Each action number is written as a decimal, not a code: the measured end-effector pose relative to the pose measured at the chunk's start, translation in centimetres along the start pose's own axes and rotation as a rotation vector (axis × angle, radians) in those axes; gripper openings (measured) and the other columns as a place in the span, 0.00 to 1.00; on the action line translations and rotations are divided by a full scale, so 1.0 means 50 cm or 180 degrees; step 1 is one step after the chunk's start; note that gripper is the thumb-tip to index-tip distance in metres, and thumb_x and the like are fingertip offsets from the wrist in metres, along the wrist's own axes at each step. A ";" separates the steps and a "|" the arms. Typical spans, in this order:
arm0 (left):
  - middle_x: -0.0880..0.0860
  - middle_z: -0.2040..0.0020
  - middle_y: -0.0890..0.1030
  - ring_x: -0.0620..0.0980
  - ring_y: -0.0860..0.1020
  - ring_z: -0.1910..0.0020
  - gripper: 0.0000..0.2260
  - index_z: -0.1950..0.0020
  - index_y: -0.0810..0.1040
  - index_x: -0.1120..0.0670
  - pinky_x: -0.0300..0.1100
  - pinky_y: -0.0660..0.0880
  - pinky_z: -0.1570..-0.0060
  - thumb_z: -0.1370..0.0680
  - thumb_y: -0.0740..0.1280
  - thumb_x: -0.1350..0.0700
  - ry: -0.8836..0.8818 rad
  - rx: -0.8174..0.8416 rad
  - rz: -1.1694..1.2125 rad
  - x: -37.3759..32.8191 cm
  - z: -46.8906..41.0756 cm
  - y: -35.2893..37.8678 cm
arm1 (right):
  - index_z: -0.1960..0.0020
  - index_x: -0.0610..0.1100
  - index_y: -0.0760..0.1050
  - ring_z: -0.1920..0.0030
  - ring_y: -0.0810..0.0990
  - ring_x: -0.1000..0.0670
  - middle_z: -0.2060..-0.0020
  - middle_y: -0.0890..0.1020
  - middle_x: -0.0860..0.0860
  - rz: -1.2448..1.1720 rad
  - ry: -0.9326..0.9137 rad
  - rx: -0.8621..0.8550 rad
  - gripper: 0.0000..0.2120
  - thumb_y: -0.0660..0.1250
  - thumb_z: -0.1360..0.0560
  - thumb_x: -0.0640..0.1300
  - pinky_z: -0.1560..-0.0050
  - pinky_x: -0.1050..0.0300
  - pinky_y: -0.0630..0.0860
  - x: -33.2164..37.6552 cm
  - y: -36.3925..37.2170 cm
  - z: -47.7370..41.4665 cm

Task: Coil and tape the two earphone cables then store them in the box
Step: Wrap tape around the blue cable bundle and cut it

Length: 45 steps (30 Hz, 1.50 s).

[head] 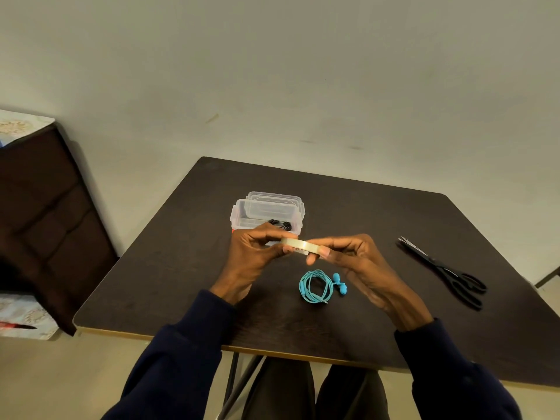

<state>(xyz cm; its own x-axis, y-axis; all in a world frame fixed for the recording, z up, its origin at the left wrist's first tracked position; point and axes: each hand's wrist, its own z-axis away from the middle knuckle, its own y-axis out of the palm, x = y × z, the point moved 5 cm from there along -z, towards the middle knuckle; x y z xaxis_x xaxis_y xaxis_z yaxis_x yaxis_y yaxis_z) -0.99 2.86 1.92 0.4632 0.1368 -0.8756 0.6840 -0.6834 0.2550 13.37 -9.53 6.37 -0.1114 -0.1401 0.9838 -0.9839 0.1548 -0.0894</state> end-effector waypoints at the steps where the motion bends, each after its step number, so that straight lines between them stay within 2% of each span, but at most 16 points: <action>1: 0.61 0.51 0.84 0.65 0.82 0.45 0.12 0.48 0.84 0.65 0.64 0.80 0.46 0.31 0.76 0.65 -0.0096 0.0011 0.0124 0.004 0.003 0.001 | 0.44 0.49 0.85 0.45 0.84 0.42 0.53 0.86 0.41 -0.0024 -0.0001 0.0044 0.12 0.70 0.26 0.47 0.37 0.52 0.77 0.002 0.001 0.001; 4: 0.65 0.46 0.83 0.66 0.82 0.43 0.13 0.46 0.83 0.66 0.63 0.81 0.47 0.29 0.75 0.63 -0.0302 0.0018 0.0258 0.018 0.009 0.004 | 0.44 0.50 0.85 0.44 0.84 0.44 0.53 0.86 0.42 -0.0082 0.0030 0.0118 0.13 0.69 0.27 0.47 0.40 0.55 0.78 0.007 0.002 0.004; 7: 0.61 0.45 0.84 0.62 0.82 0.43 0.11 0.47 0.85 0.60 0.57 0.82 0.47 0.28 0.75 0.63 -0.0206 0.0085 0.0103 0.011 0.006 0.007 | 0.44 0.50 0.85 0.46 0.84 0.45 0.54 0.87 0.43 -0.0008 -0.0014 0.0072 0.12 0.68 0.26 0.44 0.43 0.58 0.78 0.010 0.001 0.006; 11: 0.51 0.46 0.84 0.53 0.81 0.42 0.13 0.45 0.86 0.54 0.46 0.80 0.43 0.29 0.78 0.59 0.0319 0.0265 -0.1148 -0.019 0.000 0.019 | 0.47 0.46 0.84 0.52 0.86 0.48 0.58 0.87 0.45 0.0372 -0.0134 -0.0246 0.10 0.70 0.26 0.44 0.49 0.62 0.79 0.011 0.003 0.003; 13: 0.48 0.48 0.83 0.50 0.80 0.45 0.12 0.46 0.87 0.53 0.42 0.80 0.46 0.29 0.78 0.56 0.0497 0.0247 -0.1620 -0.031 0.000 0.029 | 0.48 0.45 0.84 0.52 0.86 0.49 0.59 0.87 0.46 0.0519 -0.0176 -0.0317 0.10 0.71 0.28 0.45 0.49 0.62 0.79 0.010 0.007 0.001; 15: 0.48 0.53 0.83 0.49 0.80 0.50 0.10 0.48 0.88 0.52 0.42 0.79 0.51 0.29 0.78 0.55 0.0693 0.0170 -0.1875 -0.046 0.002 0.036 | 0.49 0.44 0.85 0.53 0.87 0.48 0.59 0.87 0.46 0.0529 -0.0169 -0.0356 0.09 0.72 0.28 0.45 0.51 0.62 0.80 0.008 0.008 -0.002; 20: 0.50 0.55 0.85 0.49 0.82 0.53 0.09 0.51 0.86 0.48 0.42 0.81 0.52 0.30 0.77 0.55 0.0565 0.0005 -0.1445 -0.051 0.003 0.015 | 0.50 0.41 0.85 0.57 0.86 0.46 0.61 0.87 0.43 0.0376 -0.0065 -0.0447 0.10 0.73 0.29 0.44 0.52 0.61 0.80 0.001 -0.001 -0.003; 23: 0.50 0.55 0.85 0.48 0.82 0.52 0.09 0.52 0.87 0.46 0.39 0.80 0.50 0.32 0.77 0.51 0.0468 -0.0033 -0.1203 -0.040 0.002 0.006 | 0.51 0.43 0.86 0.56 0.86 0.46 0.61 0.87 0.42 0.0263 0.0000 -0.0364 0.09 0.72 0.29 0.45 0.50 0.60 0.80 0.001 0.002 -0.004; 28: 0.51 0.55 0.86 0.51 0.83 0.51 0.10 0.52 0.88 0.51 0.40 0.80 0.49 0.32 0.79 0.56 0.0338 -0.0099 -0.0989 -0.013 -0.003 -0.006 | 0.49 0.45 0.86 0.54 0.86 0.46 0.59 0.87 0.41 0.0151 0.0050 -0.0228 0.09 0.71 0.27 0.44 0.48 0.59 0.79 0.003 0.005 -0.003; 31: 0.52 0.54 0.86 0.53 0.84 0.49 0.11 0.50 0.87 0.56 0.45 0.82 0.48 0.32 0.79 0.58 0.0175 -0.0199 -0.0828 0.000 -0.004 -0.016 | 0.47 0.46 0.86 0.51 0.85 0.44 0.57 0.86 0.41 0.0103 0.0076 -0.0188 0.10 0.70 0.26 0.44 0.46 0.57 0.79 0.004 0.001 0.000; 34: 0.53 0.53 0.87 0.54 0.84 0.48 0.11 0.51 0.87 0.56 0.46 0.83 0.49 0.32 0.78 0.59 0.0090 -0.0199 -0.0650 0.002 -0.003 -0.020 | 0.48 0.49 0.86 0.50 0.85 0.45 0.57 0.87 0.42 0.0030 0.0105 -0.0182 0.10 0.69 0.27 0.44 0.45 0.57 0.79 0.002 -0.003 0.001; 38: 0.55 0.52 0.87 0.54 0.85 0.48 0.11 0.52 0.87 0.54 0.41 0.82 0.53 0.33 0.78 0.59 -0.0014 -0.0177 -0.0217 0.001 0.003 -0.010 | 0.47 0.45 0.86 0.51 0.85 0.45 0.58 0.86 0.41 -0.0162 0.0162 -0.0109 0.10 0.70 0.27 0.43 0.44 0.56 0.79 -0.004 -0.003 0.002; 45: 0.60 0.49 0.86 0.59 0.85 0.47 0.10 0.49 0.86 0.58 0.45 0.83 0.53 0.30 0.76 0.61 -0.0337 -0.0106 0.0274 0.017 0.009 -0.002 | 0.43 0.41 0.84 0.51 0.84 0.46 0.57 0.86 0.41 -0.0390 0.0190 0.0087 0.13 0.70 0.26 0.43 0.40 0.52 0.78 -0.003 -0.001 0.003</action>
<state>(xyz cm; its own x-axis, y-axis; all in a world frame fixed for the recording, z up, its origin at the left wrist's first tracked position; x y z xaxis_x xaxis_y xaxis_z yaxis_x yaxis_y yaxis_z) -0.95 2.72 0.96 0.4602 0.0011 -0.8878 0.6634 -0.6650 0.3431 13.39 -9.69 6.18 0.0176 -0.0979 0.9950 -0.9932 0.1132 0.0287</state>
